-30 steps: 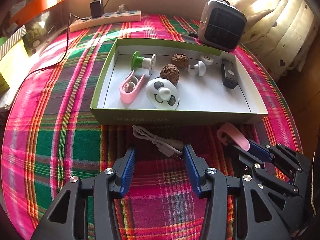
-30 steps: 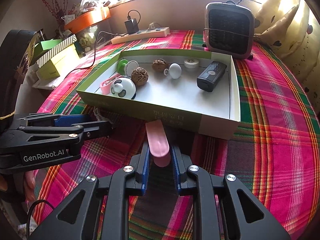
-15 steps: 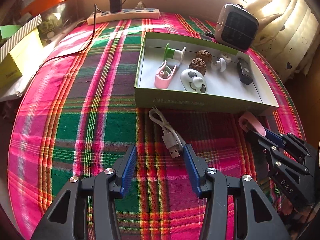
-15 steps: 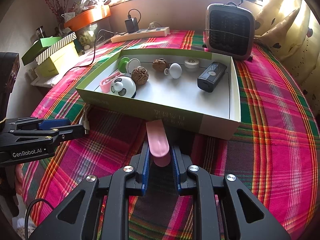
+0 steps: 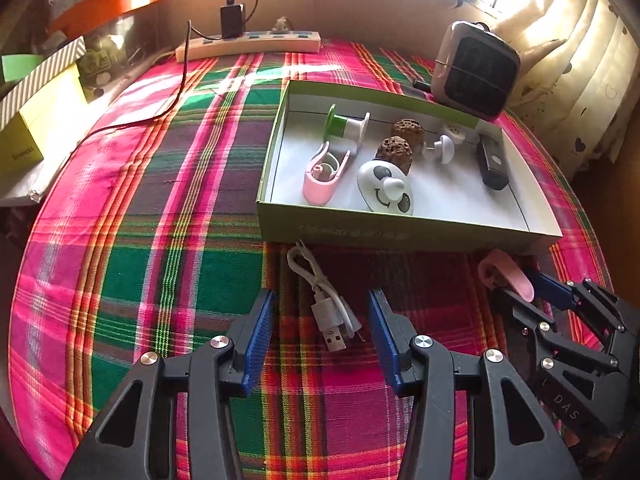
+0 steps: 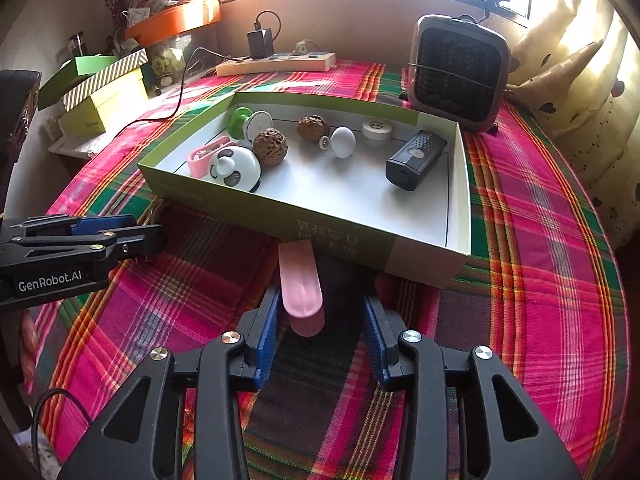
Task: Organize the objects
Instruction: 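Grasp the white USB cable with the left gripper, then carry the USB cable and pink clip over the open box with both grippers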
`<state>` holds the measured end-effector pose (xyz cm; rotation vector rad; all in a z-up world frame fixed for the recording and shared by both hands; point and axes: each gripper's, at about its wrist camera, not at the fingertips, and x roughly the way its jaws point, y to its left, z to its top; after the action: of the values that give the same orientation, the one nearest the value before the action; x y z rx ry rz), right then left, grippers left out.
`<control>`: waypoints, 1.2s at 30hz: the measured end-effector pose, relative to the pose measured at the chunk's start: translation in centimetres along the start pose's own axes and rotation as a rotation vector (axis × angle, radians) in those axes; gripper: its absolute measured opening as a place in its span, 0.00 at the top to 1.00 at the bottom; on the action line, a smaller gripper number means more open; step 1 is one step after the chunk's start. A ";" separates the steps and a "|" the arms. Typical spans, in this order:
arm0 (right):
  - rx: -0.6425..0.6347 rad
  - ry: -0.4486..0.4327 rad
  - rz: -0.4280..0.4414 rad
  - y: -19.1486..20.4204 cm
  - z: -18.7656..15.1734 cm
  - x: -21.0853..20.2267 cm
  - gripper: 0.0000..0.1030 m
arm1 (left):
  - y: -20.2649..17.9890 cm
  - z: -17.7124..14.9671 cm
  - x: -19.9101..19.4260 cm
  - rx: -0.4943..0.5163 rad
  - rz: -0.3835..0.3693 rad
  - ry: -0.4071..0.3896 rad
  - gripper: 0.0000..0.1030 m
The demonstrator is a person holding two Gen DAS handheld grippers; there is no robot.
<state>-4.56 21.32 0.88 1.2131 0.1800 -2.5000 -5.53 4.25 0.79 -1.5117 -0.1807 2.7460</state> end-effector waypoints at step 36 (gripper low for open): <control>0.005 -0.004 -0.012 0.7 0.9 0.8 0.82 | 1.8 0.3 0.0 -0.002 -0.003 -0.038 0.86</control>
<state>-5.44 20.26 0.88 1.2126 0.1813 -2.5143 -5.71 2.42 0.78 -1.4594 -0.1860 2.7740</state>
